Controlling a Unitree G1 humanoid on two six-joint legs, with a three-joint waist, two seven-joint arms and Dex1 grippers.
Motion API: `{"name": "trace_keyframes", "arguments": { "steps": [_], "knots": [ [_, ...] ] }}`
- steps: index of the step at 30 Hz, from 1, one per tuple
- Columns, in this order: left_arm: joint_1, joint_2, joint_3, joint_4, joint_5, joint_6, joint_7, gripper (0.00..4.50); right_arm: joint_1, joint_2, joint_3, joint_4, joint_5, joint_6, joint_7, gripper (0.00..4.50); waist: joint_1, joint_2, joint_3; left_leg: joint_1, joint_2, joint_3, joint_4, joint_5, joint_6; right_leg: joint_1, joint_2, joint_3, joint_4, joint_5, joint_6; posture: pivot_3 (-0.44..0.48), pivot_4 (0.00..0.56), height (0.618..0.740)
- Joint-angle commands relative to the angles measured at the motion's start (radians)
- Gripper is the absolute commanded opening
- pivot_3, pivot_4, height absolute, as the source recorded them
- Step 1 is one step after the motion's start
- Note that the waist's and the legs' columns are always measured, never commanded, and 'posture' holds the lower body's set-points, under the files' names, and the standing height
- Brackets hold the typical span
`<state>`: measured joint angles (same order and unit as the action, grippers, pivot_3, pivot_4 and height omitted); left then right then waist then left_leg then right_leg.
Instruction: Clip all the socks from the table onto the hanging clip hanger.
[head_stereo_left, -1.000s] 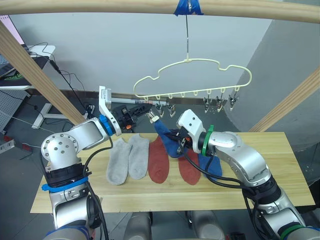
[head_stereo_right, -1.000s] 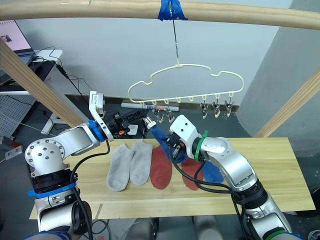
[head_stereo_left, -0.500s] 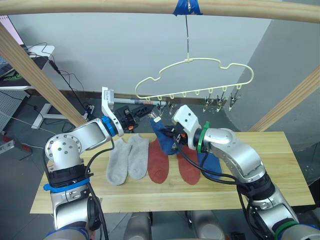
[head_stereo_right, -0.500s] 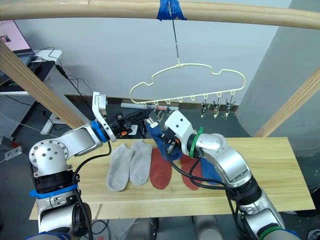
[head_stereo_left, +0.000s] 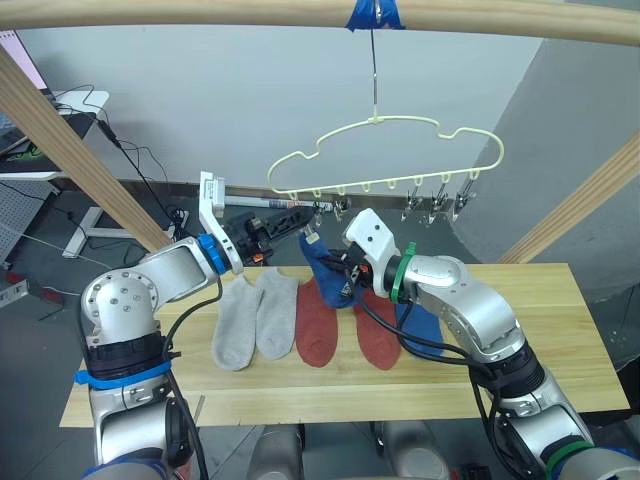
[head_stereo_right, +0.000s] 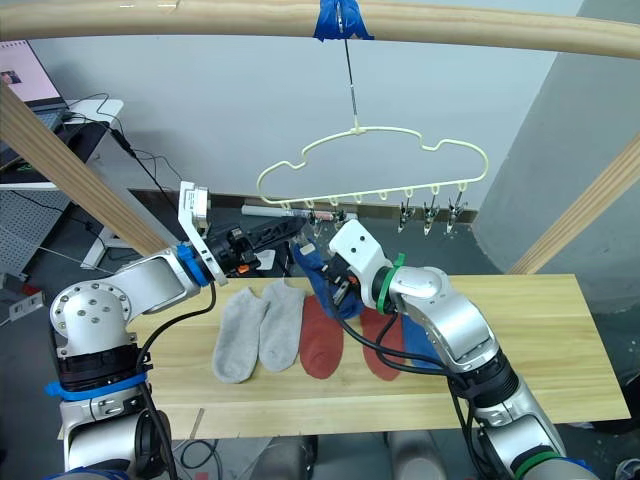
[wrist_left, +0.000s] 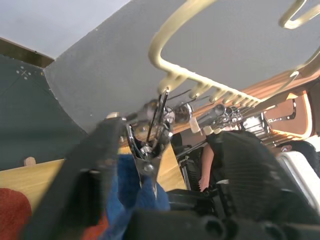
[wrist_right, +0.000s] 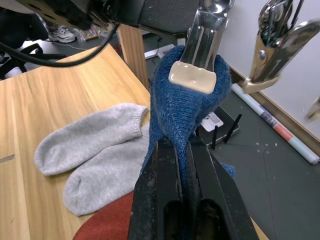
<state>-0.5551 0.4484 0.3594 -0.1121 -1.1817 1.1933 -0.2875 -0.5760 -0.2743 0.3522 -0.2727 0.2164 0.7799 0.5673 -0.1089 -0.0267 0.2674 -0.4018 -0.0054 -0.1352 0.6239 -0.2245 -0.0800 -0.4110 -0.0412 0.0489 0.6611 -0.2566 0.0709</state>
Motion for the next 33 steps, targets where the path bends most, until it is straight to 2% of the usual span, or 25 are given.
{"name": "trace_keyframes", "arguments": {
  "steps": [1, 2, 6, 10, 13, 16, 18, 21, 26, 29, 33],
  "knots": [
    [0.011, 0.053, 0.016, -0.065, -0.021, 0.002, -0.022, 4.45, -0.017, 0.01, -0.016, -0.01, -0.006, -0.026, -0.006, 0.0, 0.0, 0.0, 0.0, 0.0, 0.0, 0.0, 0.0, 0.0, 0.0, 0.0, 0.0, 0.0, 0.0, 0.0, 0.0, -0.138, 0.262, 0.74],
    [0.03, 0.083, 0.013, -0.086, -0.003, 0.001, -0.032, 4.45, -0.014, 0.018, -0.024, 0.001, -0.005, -0.034, -0.015, 0.0, -0.002, 0.0, 0.0, 0.0, 0.0, 0.0, 0.0, 0.0, 0.0, 0.0, 0.0, 0.0, 0.0, 0.0, 0.0, -0.13, 0.259, 0.74],
    [0.117, 0.154, 0.002, -0.167, 0.068, -0.05, -0.045, 4.5, 0.003, 0.043, -0.045, 0.044, 0.013, -0.057, -0.011, 1.02, -0.003, 0.001, 0.0, 0.0, 0.0, 0.001, -0.001, 0.0, 0.0, -0.001, 0.0, 0.001, 0.0, 0.0, -0.001, -0.118, 0.256, 0.74],
    [0.139, 0.151, -0.061, -0.24, 0.169, -0.121, -0.025, 4.5, 0.015, 0.035, -0.054, 0.06, 0.009, -0.076, 0.0, 2.32, 0.014, 0.0, 0.0, 0.0, 0.0, 0.0, -0.001, 0.0, 0.0, -0.001, 0.0, 0.001, 0.0, 0.0, -0.001, -0.107, 0.251, 0.74],
    [0.181, 0.125, -0.106, -0.298, 0.329, -0.237, 0.053, 4.5, 0.049, 0.007, -0.067, 0.047, 0.017, -0.075, 0.017, 3.33, 0.022, 0.0, 0.0, 0.0, 0.0, 0.001, -0.001, 0.0, 0.0, -0.001, 0.0, 0.001, -0.002, 0.0, -0.001, -0.108, 0.25, 0.74],
    [0.208, 0.112, -0.141, -0.313, 0.391, -0.312, 0.019, 4.5, 0.089, -0.043, -0.08, 0.021, 0.009, -0.08, 0.027, 4.38, 0.025, 0.0, 0.0, -0.001, 0.0, 0.001, -0.001, 0.0, 0.0, -0.001, 0.0, 0.002, -0.002, 0.0, -0.001, -0.113, 0.25, 0.74],
    [0.218, 0.112, -0.162, -0.299, 0.435, -0.38, -0.03, 4.5, 0.116, -0.077, -0.1, -0.007, 0.012, -0.081, 0.034, 4.45, 0.025, 0.0, 0.0, -0.001, 0.0, 0.001, -0.001, 0.0, 0.0, -0.001, 0.0, 0.001, -0.002, 0.0, -0.001, -0.12, 0.247, 0.74],
    [0.245, 0.106, -0.228, -0.283, 0.483, -0.452, -0.118, 4.5, 0.199, -0.153, -0.203, -0.126, 0.092, -0.054, 0.079, 4.45, 0.027, 0.001, 0.0, -0.002, 0.0, 0.001, -0.001, 0.0, 0.0, -0.001, 0.0, 0.001, -0.003, 0.0, -0.001, -0.124, 0.247, 0.74],
    [0.273, 0.026, -0.253, -0.313, 0.529, -0.601, -0.165, 4.5, 0.25, -0.152, -0.373, -0.288, 0.3, 0.025, 0.095, 4.45, 0.02, 0.001, 0.001, -0.003, 0.0, 0.002, 0.0, -0.001, 0.0, -0.001, 0.0, 0.002, -0.003, 0.0, -0.001, -0.149, 0.243, 0.74],
    [0.279, 0.001, -0.3, -0.325, 0.61, -0.707, -0.193, 3.95, 0.254, -0.129, -0.457, -0.342, 0.398, 0.052, 0.055, 4.5, 0.02, 0.001, 0.001, -0.002, 0.001, 0.001, 0.0, 0.0, 0.0, -0.001, 0.001, 0.002, -0.003, 0.0, -0.001, -0.158, 0.242, 0.74],
    [0.273, -0.01, -0.359, -0.302, 0.737, -0.814, -0.189, 2.8, 0.261, -0.148, -0.471, -0.364, 0.435, 0.059, 0.037, 4.5, 0.021, 0.001, 0.001, -0.002, 0.001, 0.002, 0.001, 0.0, 0.0, -0.001, 0.001, 0.002, -0.003, -0.001, 0.0, -0.158, 0.242, 0.74]
  ]
}}
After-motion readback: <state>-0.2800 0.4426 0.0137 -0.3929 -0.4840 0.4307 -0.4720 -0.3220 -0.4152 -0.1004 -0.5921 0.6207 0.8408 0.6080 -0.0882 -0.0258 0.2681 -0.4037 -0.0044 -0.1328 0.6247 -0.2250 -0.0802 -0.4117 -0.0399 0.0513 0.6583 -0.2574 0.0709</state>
